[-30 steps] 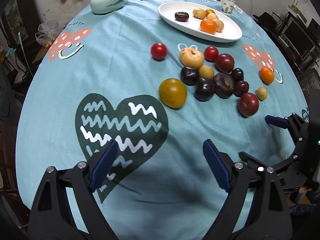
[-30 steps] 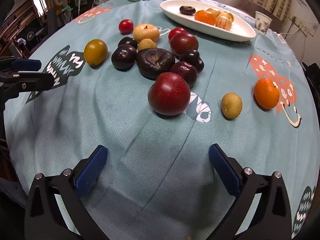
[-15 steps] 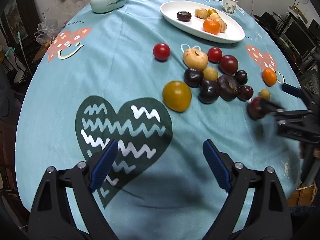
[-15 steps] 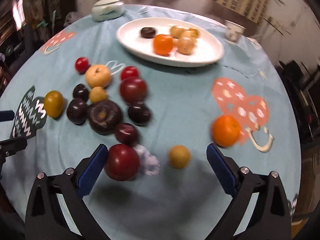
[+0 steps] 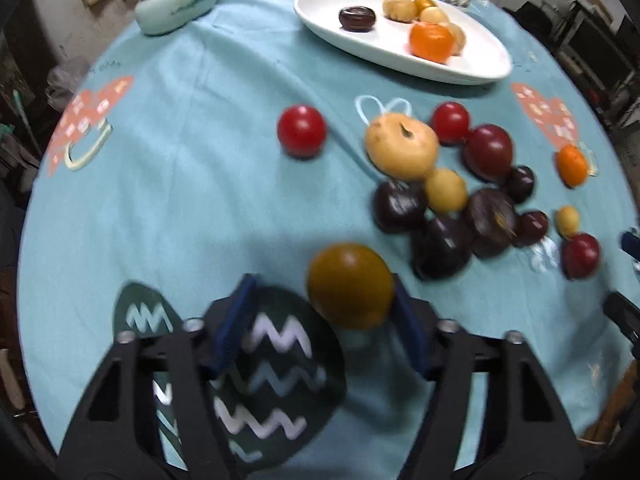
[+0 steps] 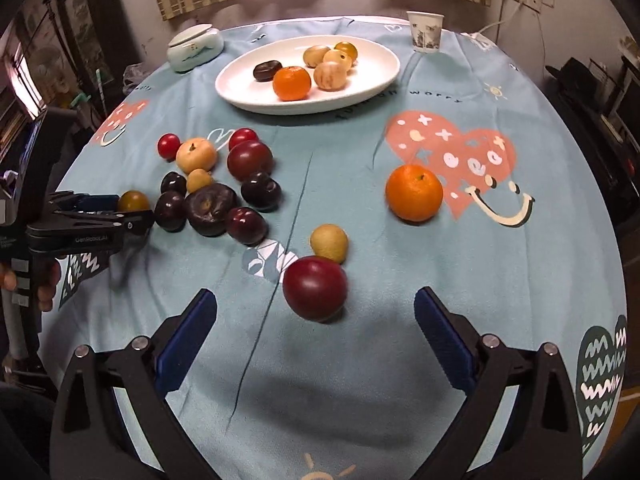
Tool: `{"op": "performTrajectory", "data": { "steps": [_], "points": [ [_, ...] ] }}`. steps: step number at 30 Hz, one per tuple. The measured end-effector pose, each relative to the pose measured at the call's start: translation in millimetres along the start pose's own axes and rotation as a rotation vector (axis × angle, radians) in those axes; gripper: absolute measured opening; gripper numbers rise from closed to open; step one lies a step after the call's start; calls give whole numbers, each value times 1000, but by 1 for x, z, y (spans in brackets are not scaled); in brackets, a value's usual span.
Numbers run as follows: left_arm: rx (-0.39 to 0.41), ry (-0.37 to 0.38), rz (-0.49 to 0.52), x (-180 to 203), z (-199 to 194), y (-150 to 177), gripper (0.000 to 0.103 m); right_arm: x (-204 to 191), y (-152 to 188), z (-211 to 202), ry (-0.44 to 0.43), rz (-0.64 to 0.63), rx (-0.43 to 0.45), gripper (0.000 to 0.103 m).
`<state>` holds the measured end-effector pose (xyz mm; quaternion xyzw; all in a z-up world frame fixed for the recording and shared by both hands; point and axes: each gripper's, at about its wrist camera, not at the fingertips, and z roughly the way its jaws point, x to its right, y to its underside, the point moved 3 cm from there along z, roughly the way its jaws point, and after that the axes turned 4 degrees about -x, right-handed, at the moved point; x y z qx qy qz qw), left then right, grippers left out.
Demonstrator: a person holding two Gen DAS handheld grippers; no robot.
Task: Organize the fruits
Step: 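Grasp the red apple with the right tool while the left tool grasps a brown-green round fruit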
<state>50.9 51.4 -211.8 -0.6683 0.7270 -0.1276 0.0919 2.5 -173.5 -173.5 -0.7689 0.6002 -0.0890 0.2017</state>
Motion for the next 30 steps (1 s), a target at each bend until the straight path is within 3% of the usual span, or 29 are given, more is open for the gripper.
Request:
{"op": "performTrajectory", "data": {
  "steps": [2,5,9,13,16,18,21,23,25,30],
  "points": [
    [9,23,4,-3,-9,11,47,4,2,4,-4,19,-18,99],
    [21,38,-31,-14,-24,31,45,6,8,11,-14,31,-46,99],
    [34,42,-65,-24,-32,43,55,1,12,15,-47,22,-58,99],
    [51,55,-78,-21,-33,33,61,-11,5,17,-79,-8,-41,99],
    [49,48,-64,-14,-25,20,62,-13,-5,34,-40,2,-89,98],
    [32,46,-64,-11,-17,11,62,-10,-8,45,-26,25,-128,78],
    [9,37,-71,-12,-6,4,62,-8,-9,46,-10,6,-137,56],
    [2,41,-78,-13,-3,2,58,-7,-9,43,-69,1,-145,39],
    [-1,50,-82,-14,-1,0,41,-5,-7,40,-58,4,-134,39],
    [-4,70,-95,-18,-1,-1,39,-3,2,37,-81,24,-127,39]
  ]
}}
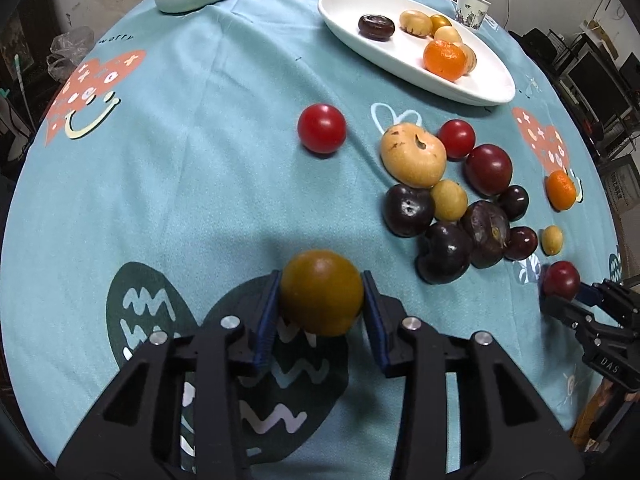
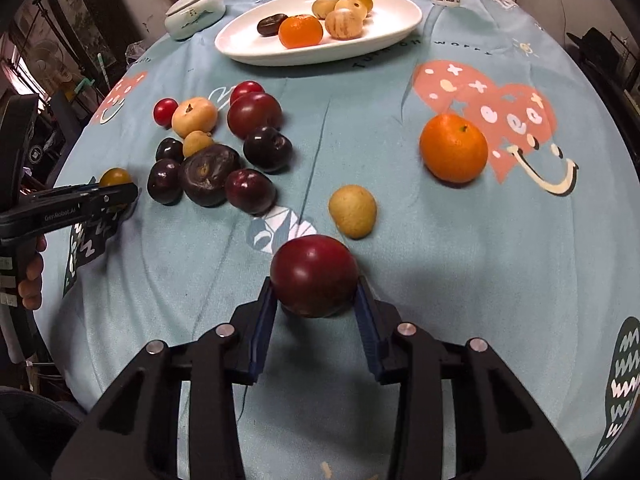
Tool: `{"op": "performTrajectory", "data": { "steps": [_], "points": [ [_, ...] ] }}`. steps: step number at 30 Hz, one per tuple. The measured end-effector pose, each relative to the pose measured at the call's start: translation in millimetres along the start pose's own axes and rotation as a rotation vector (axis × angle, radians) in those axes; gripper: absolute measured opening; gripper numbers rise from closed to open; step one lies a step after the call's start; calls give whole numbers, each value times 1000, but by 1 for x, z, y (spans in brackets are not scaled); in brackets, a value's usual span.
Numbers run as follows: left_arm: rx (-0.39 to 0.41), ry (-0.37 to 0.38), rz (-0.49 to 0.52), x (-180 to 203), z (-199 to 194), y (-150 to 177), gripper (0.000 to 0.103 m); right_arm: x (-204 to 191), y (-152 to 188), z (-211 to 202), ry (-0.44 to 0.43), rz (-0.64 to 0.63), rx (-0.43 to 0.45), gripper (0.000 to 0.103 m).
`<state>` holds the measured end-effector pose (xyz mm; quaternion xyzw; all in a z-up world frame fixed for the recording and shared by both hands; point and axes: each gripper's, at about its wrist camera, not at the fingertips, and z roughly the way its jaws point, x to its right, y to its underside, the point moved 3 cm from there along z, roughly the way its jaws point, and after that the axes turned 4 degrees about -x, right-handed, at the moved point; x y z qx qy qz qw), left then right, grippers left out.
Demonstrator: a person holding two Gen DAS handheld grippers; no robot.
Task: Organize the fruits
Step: 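Grasp the red apple with the right tool while the left tool grasps a brown-green round fruit, then carry both fruits onto the white plate and open both tools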
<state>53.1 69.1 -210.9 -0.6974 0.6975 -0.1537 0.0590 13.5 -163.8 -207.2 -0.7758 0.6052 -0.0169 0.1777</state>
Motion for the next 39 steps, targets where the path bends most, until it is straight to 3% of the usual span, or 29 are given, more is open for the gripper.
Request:
{"op": "performTrajectory", "data": {
  "steps": [4,13,21,31,39],
  "points": [
    [4,1,6,5,-8,7,39,-2,4,-6,-23,7,9,39],
    [91,-25,180,64,-49,16,39,-15,8,-12,-56,-28,13,39],
    [105,-19,256,92,-61,7,39,-21,10,-6,-85,-45,-7,39],
    [91,-25,280,102,-53,-13,39,-22,-5,-4,-121,-54,-4,39],
    [32,-11,254,93,-31,-17,39,-28,-11,6,-142,-83,-44,39]
  ]
}}
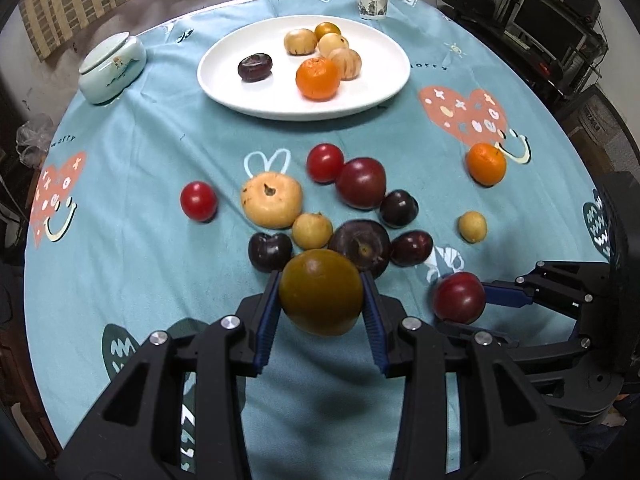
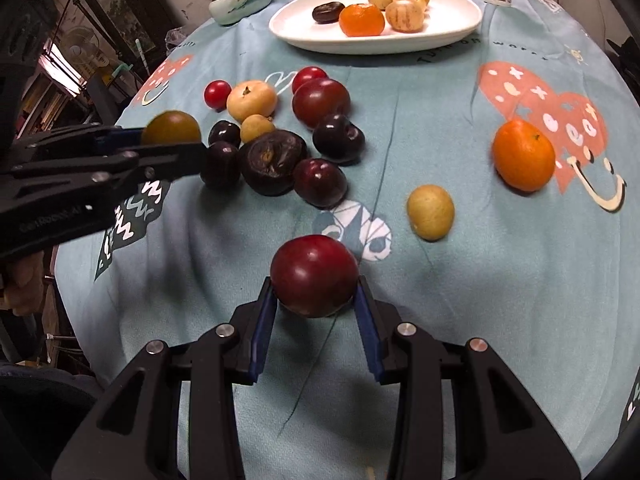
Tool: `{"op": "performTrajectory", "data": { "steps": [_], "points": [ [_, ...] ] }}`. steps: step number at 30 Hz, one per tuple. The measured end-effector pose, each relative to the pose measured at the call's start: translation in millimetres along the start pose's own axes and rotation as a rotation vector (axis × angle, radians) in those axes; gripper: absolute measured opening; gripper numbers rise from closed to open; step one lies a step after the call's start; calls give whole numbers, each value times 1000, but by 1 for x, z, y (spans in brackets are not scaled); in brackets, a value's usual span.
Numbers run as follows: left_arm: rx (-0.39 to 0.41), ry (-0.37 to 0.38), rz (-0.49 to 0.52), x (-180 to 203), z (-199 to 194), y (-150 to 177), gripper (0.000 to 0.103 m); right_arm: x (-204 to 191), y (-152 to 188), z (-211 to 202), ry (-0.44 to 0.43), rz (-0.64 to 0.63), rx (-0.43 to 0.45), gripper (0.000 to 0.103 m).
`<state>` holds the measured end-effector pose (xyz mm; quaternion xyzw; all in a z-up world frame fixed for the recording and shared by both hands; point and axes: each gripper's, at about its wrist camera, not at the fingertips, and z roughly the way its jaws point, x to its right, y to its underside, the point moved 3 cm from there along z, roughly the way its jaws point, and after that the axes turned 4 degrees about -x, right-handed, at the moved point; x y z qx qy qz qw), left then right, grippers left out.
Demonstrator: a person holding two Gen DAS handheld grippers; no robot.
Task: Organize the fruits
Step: 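Carry both fruits onto the white plate and open both tools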
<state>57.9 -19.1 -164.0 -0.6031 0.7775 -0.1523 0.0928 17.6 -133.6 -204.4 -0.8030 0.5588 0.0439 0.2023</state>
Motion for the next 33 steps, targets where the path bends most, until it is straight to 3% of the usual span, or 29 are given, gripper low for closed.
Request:
{"op": "performTrajectory", "data": {
  "steps": [3,9,15,25,33],
  "points": [
    [36,7,-22,-11,-5,-22,39,2,-25,-11,10,-16,40,39],
    [152,-2,-59,-34,-19,-93,39,15,-113,-44,52,-31,217,39],
    [152,-22,-96,-46,9,-150,39,38,-176,-38,77,3,273,39],
    [125,-33,-123,-62,52,-184,39,57,-243,-13,59,19,282,39],
    [119,-45,-128,-69,69,-193,39,69,-262,4,60,25,265,39]
  ]
}}
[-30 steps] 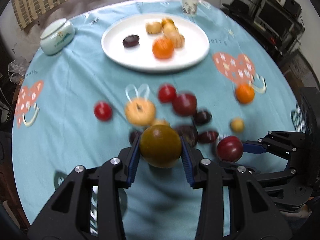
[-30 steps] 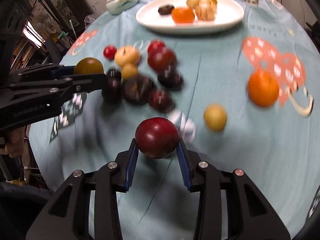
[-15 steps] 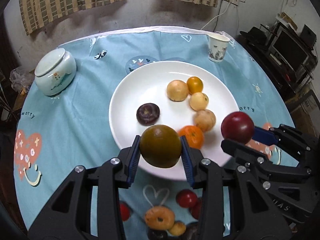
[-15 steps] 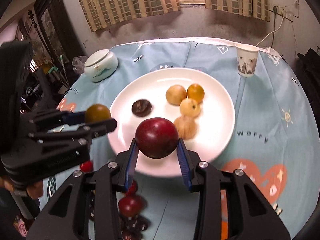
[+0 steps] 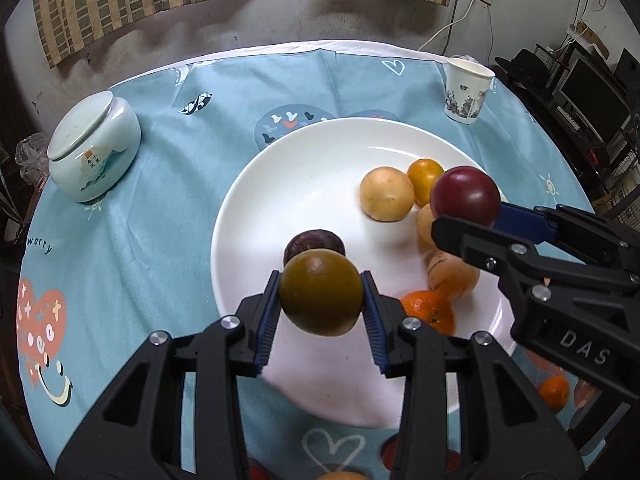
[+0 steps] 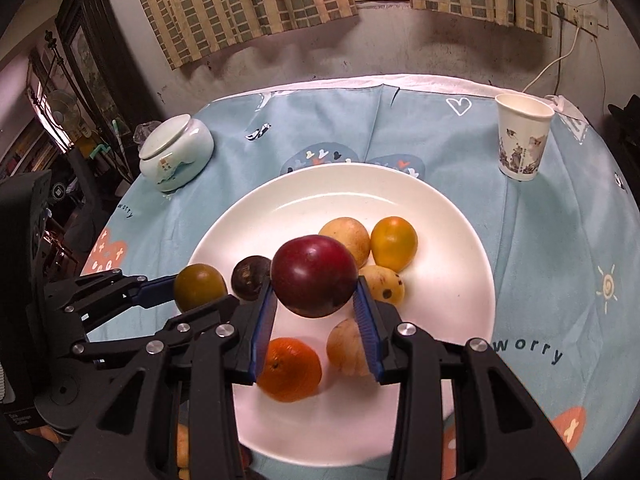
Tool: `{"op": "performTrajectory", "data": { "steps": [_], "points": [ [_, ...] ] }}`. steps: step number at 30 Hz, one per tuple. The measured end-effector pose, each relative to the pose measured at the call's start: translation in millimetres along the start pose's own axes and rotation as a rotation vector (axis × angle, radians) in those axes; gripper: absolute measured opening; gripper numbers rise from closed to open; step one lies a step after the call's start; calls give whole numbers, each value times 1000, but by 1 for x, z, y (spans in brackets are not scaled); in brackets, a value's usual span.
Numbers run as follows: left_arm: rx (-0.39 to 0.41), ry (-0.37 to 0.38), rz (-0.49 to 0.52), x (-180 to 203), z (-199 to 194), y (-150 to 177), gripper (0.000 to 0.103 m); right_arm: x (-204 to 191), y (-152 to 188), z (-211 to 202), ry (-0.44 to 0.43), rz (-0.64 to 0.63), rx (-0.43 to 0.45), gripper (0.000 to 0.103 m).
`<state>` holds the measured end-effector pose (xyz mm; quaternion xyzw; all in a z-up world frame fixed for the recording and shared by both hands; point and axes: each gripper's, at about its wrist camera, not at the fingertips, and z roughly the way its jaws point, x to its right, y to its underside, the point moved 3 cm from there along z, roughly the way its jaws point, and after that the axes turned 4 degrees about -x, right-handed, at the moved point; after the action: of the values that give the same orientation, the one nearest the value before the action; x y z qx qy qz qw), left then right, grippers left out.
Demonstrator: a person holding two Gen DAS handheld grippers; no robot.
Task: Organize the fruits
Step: 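Carry both fruits onto the white plate and open both tools, then withdraw both tools from the plate back toward the fruit pile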
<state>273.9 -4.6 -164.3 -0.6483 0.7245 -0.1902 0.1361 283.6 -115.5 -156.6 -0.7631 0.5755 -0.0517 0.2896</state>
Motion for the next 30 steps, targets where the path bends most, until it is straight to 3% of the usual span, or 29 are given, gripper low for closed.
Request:
{"op": "performTrajectory", "data": {
  "steps": [16,19,25,26,27,28,30],
  "points": [
    [-11,-43,3,-4,18,-6,40,2,-5,19,37,-30,-27,40],
    [0,-60,8,-4,15,-5,51,2,-5,21,48,-23,-66,41],
    [21,-67,7,-5,1,-5,57,3,-5,10,66,-10,-52,41],
    [20,-66,5,-5,0,-5,59,3,-5,7,62,-10,-46,43],
    [21,-72,5,-5,-3,-3,60,2,-5,3,68,-10,-36,60],
    [24,-75,3,-5,-5,-2,60,2,-5,-2,75,-2,-15,68],
    [30,-74,1,-5,-12,1,61,0,-6,-12,68,-1,25,72]
  ]
}}
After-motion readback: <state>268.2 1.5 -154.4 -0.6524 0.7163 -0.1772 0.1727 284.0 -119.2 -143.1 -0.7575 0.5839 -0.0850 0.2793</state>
